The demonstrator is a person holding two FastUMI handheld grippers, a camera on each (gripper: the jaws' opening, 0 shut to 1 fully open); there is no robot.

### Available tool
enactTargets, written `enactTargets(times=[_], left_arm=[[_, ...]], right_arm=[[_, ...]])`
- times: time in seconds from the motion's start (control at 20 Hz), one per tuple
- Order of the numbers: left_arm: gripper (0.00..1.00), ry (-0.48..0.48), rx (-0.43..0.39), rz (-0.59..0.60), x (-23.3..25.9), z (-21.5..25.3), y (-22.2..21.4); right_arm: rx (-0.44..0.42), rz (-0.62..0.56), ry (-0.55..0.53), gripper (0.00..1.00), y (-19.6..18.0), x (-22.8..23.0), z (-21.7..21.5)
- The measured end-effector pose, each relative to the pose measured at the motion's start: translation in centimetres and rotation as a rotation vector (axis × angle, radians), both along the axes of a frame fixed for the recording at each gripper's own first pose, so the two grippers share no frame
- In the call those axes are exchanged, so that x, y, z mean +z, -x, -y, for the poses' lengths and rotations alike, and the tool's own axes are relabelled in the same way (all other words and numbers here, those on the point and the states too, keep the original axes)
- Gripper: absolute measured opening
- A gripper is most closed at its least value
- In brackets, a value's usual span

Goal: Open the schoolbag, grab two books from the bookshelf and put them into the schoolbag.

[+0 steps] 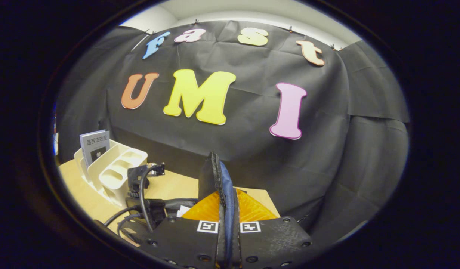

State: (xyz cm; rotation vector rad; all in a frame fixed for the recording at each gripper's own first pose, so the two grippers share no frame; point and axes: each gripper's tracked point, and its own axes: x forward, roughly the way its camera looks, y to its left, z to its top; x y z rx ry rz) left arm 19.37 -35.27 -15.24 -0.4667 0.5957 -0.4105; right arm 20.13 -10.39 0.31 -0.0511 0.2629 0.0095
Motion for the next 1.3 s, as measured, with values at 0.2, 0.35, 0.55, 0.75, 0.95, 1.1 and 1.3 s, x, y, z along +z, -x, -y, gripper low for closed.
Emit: enactTargets(times=[0.2,0.35,0.55,0.75,0.95,1.1,1.3], left_arm=[[0.9,-0.077,-0.018,-0.021,-0.7,-1.7,0.1],[0.96,-0.083,-0.036,-0.064,-1.4,-2.2,0.8],[0.96,-0.187,-0.009,-0.026,-0.7,-5.8,0.7],[0.96,-0.272,-0.035,0.084,2.5,-8.6,1.8],[0.95,-0.311,-0.022,0.182,6.3,-12.2,3.1],[0.95,-0.341,0.015,0.231,9.3,-15.7,3.4],[0.95,-0.403,0.1,0.339,13.5,-21.1,4.2]], right_arm=[[-0.014,-0.023,-0.043,0.07,0.5,-0.9,0.5],[-0.026,-0.041,-0.041,0.07,0.6,-1.6,0.5],[-0.039,-0.055,-0.035,0.05,0.9,-2.2,0.5],[-0.06,-0.069,-0.035,0.07,1.3,-2.9,0.5],[-0.062,-0.074,-0.039,0.06,1.9,-3.2,0.1],[-0.055,-0.068,-0.052,0.06,2.4,-3.0,-0.3],[-0.074,-0.058,-0.079,0.06,2.5,-3.3,0.0]])
